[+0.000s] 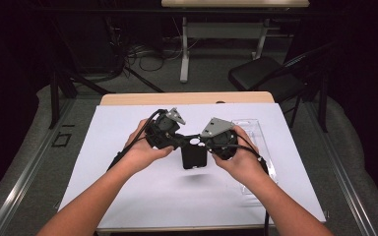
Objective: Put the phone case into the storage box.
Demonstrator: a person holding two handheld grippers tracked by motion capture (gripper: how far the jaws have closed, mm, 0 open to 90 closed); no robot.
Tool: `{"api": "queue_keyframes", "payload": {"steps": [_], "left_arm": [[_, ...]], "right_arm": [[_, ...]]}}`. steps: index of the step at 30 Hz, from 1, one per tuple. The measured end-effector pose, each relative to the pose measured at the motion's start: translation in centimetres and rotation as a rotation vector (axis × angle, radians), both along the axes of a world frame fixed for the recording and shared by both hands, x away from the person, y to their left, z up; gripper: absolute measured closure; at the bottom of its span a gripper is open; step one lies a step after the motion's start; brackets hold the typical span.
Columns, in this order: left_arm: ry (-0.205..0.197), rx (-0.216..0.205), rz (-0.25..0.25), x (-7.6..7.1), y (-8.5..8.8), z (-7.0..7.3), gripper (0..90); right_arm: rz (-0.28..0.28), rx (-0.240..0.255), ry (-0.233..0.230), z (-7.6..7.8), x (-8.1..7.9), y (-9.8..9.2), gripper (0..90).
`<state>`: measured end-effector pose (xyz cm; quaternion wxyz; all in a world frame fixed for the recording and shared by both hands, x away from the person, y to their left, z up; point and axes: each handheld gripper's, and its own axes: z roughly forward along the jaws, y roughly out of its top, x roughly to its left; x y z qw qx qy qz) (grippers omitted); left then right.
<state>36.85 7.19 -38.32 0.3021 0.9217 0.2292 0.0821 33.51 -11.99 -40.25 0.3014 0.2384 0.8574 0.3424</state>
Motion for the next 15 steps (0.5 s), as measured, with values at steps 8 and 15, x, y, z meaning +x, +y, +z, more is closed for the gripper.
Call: {"api": "queue_keyframes", "payload": {"steps": [8,15], "left_arm": [[0.002,-0.007,0.003,0.03,0.07,0.02,74.6],[0.006,-0.022,0.007,0.07,0.05,-0.02,69.1]], "right_arm": [[-0.006,0.005,-0.001,0.0,0.02,-0.1,81.3],[-0.006,0.009,-0.006,0.07,-0.02,-0.16,81.4]]}}
